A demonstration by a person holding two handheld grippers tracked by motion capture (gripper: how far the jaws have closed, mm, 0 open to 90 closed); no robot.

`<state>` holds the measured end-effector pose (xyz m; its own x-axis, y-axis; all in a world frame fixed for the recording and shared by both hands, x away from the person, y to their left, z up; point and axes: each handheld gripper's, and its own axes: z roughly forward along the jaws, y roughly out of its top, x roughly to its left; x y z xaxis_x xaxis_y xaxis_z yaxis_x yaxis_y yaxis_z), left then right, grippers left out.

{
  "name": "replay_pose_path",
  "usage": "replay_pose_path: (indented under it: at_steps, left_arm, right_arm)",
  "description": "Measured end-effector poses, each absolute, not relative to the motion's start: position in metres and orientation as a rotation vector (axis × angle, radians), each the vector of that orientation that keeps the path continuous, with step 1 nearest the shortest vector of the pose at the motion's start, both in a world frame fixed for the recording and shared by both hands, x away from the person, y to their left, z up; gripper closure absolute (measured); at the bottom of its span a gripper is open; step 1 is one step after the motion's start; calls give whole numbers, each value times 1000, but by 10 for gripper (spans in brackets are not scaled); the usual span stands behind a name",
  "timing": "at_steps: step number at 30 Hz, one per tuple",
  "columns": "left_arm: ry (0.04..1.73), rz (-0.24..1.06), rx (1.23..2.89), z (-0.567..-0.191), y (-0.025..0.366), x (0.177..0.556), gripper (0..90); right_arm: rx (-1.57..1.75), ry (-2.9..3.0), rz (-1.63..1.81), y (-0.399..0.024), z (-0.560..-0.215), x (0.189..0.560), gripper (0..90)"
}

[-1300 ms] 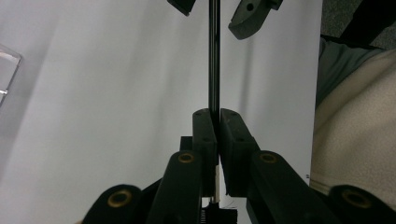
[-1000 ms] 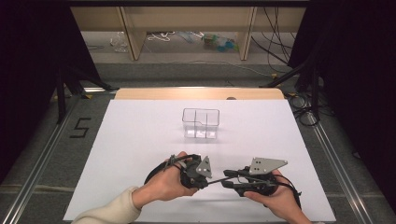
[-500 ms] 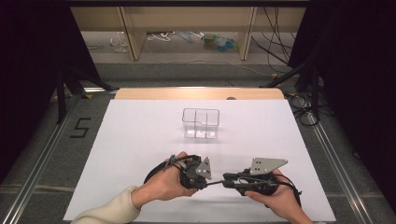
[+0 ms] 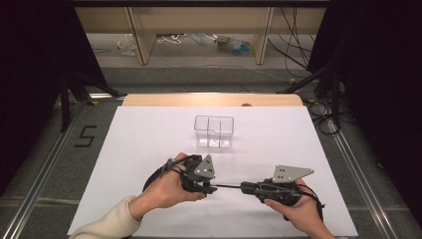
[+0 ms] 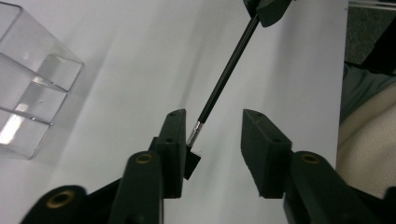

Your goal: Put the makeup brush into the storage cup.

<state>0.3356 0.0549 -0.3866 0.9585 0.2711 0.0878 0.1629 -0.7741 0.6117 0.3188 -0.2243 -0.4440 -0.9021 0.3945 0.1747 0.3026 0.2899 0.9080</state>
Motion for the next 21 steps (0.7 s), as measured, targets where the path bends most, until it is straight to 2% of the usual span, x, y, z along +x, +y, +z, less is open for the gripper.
replay_pose_path:
  at_steps: [4,7,13,21]
  left_arm:
    - [346,241,2413,-390,67,337,458]
    - [427,235,2324,-396,72,335,414]
    - [495,195,2269,-406,78,331,316]
    - [580,160,2194,-413,83,333,279]
  right_arm:
    - [682,2433,1655,-226,-442,318,856]
    - [707,2399,1621,-229,-440,318,856]
    - [720,2349,1632,-229,-439,319,855]
    - [733,2294,1653,-229,-439,319,855]
